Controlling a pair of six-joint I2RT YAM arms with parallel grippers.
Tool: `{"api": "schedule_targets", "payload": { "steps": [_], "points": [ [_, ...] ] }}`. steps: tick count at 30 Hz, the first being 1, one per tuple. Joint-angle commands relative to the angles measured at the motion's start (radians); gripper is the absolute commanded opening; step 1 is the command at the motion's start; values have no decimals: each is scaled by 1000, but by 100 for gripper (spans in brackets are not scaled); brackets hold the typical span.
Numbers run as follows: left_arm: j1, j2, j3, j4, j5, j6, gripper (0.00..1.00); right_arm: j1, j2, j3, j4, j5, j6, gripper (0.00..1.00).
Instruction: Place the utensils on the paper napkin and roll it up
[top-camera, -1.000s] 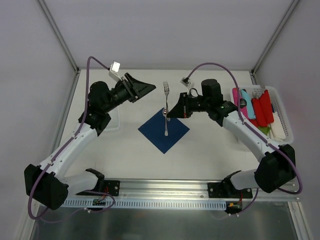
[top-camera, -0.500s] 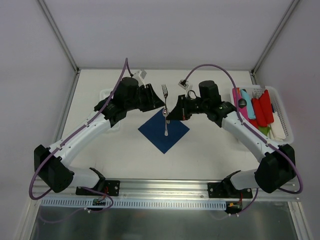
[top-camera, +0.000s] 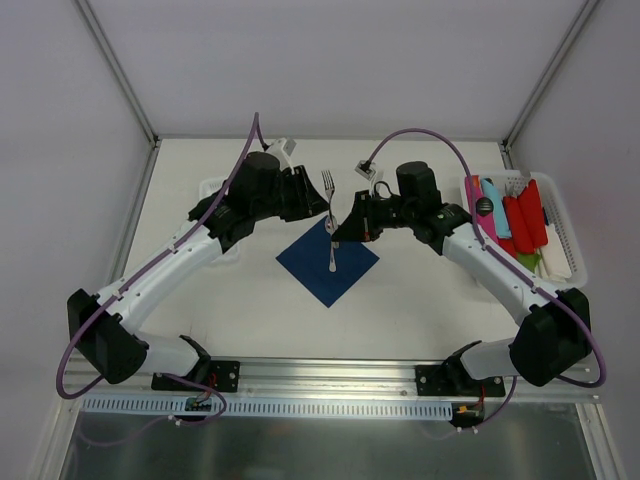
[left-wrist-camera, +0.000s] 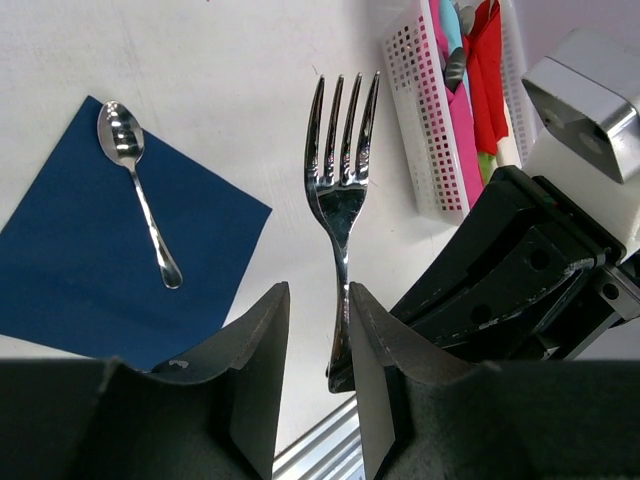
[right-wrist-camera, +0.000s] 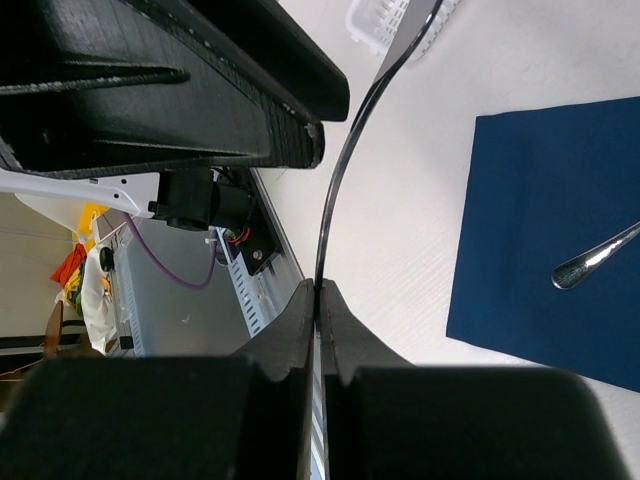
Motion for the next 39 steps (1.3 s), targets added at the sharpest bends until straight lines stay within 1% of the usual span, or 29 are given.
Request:
{"api": "schedule_targets", "payload": {
  "steps": [1,9,21,29,33,39],
  "points": [
    [-15,-3,49,-5,-21,32,31,7,-30,15,22,-11,-14,0],
    [-15,14,58,5,-19,26,26,7,-32,8,33,-28,-5,0],
    [-15,25,58,36,13,26,27,9,-30,-1,49,-48,7,0],
    [-15,25,53,65,30,17,25,9,-27,-2,56,-43,9,0],
    [-15,34,52,65,33,12,24,9,-29,-2,56,-43,9,0],
    [-15,46,53,68,41,5,18,10,-30,-4,56,-48,12,0]
  ]
}}
